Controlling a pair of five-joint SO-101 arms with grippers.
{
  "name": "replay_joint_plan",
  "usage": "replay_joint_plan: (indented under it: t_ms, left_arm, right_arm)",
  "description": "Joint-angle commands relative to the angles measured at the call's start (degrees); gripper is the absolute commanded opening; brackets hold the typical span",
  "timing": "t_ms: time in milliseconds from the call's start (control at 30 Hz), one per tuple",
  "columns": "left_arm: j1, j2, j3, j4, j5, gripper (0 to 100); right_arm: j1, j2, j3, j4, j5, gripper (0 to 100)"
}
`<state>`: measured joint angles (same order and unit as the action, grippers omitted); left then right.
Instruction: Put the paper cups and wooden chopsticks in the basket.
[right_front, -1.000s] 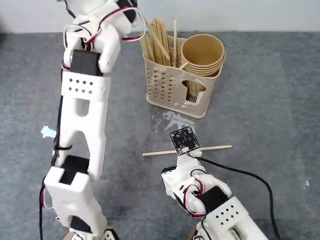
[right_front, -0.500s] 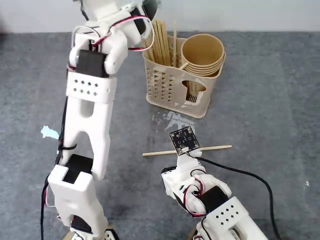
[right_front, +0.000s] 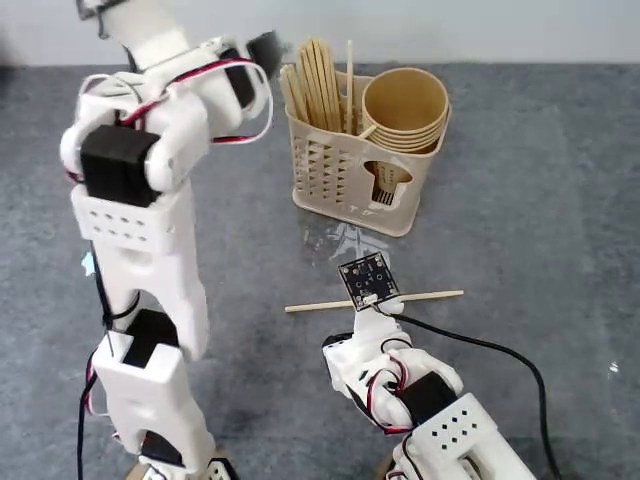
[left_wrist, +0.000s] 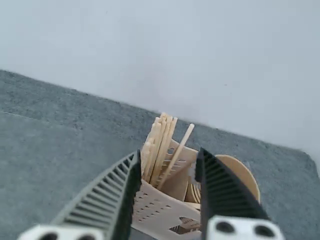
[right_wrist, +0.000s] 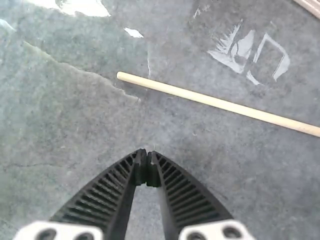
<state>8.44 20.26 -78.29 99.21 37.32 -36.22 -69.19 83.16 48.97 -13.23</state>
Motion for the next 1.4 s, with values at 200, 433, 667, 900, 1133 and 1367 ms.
replay_joint_plan:
  t_ms: [200,433,667,900,1133,1367]
  left_arm:
    - [0.3,-20.9,13.1,1.6,-8.8,1]
    - [0.5,-48.1,47.3,0.3,-11.5,1]
    - [-4.1,-68.4,76.4,-5.9,-16.3,1]
    - [-12.0,-76.7,99.6,-10.4,-17.2,1]
    - [-16.5,-89.8,120.0,-18.9,-19.3,1]
    - [-17.1,-106.6,140.0,-26.6,-23.2,1]
  right_arm:
    - [-0.6,-1.2,-0.4,-0.9,-0.3,1.1]
    - [-0.7,-1.2,-0.4,-0.6,-0.2,1.1]
    - [-0.3,-1.0,-2.0,0.5,6.7,1.2]
    - [-0.3,-0.7,-13.7,12.4,11.0,1.2]
    - [-0.3,-0.6,-18.7,14.3,18.3,1.2]
    - [-0.6,-0.5,-19.6,16.9,27.5,1.2]
